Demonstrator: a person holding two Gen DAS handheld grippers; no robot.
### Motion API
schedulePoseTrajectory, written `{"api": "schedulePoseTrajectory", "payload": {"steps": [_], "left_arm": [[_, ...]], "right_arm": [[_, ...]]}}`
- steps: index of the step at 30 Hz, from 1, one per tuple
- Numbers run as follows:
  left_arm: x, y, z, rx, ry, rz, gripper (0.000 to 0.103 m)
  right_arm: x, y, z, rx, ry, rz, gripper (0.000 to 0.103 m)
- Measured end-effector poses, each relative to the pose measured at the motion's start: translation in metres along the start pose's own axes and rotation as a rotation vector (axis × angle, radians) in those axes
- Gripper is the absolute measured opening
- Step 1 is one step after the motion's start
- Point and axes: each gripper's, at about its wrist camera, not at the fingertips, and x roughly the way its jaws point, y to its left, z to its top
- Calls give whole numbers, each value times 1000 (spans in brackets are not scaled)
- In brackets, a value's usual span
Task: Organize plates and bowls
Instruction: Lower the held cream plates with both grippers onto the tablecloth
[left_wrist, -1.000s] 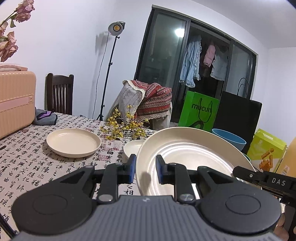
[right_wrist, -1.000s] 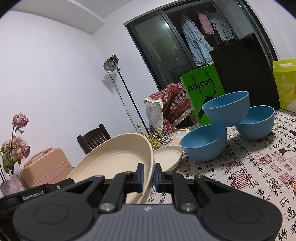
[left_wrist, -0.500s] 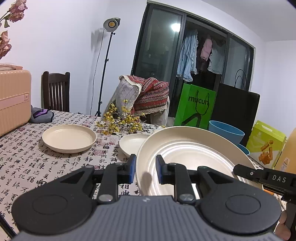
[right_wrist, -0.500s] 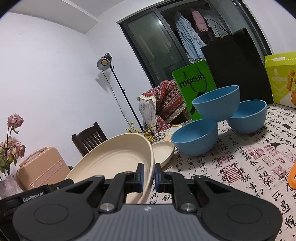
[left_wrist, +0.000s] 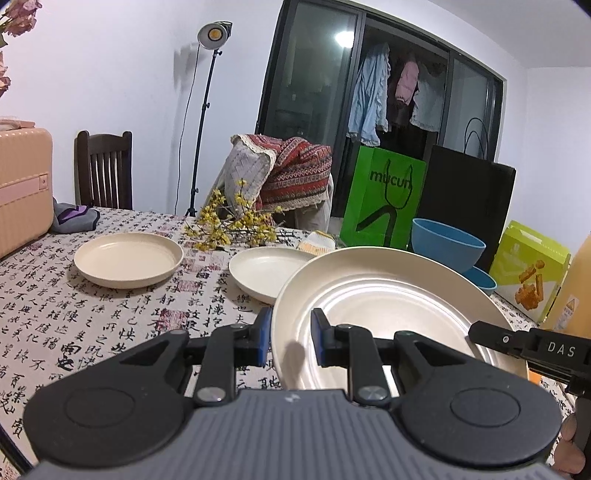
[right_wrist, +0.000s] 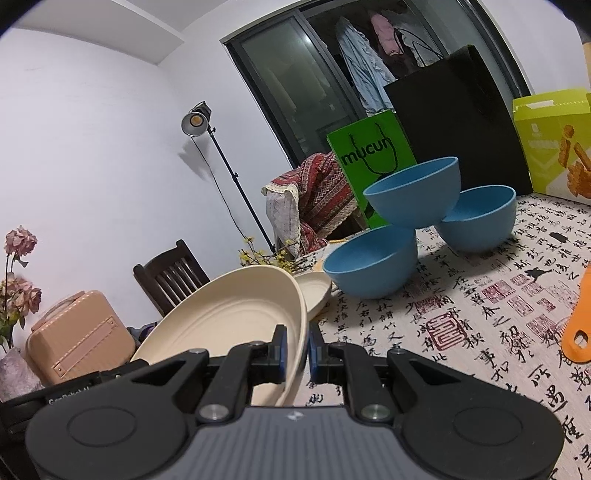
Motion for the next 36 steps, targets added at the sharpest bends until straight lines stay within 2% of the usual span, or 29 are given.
{"api": "schedulePoseTrajectory", "payload": {"steps": [36], "left_arm": [[37,-19,-35,35,190,-9,22]], "right_arm": [[5,-42,-26,70,89,-75,12]]}}
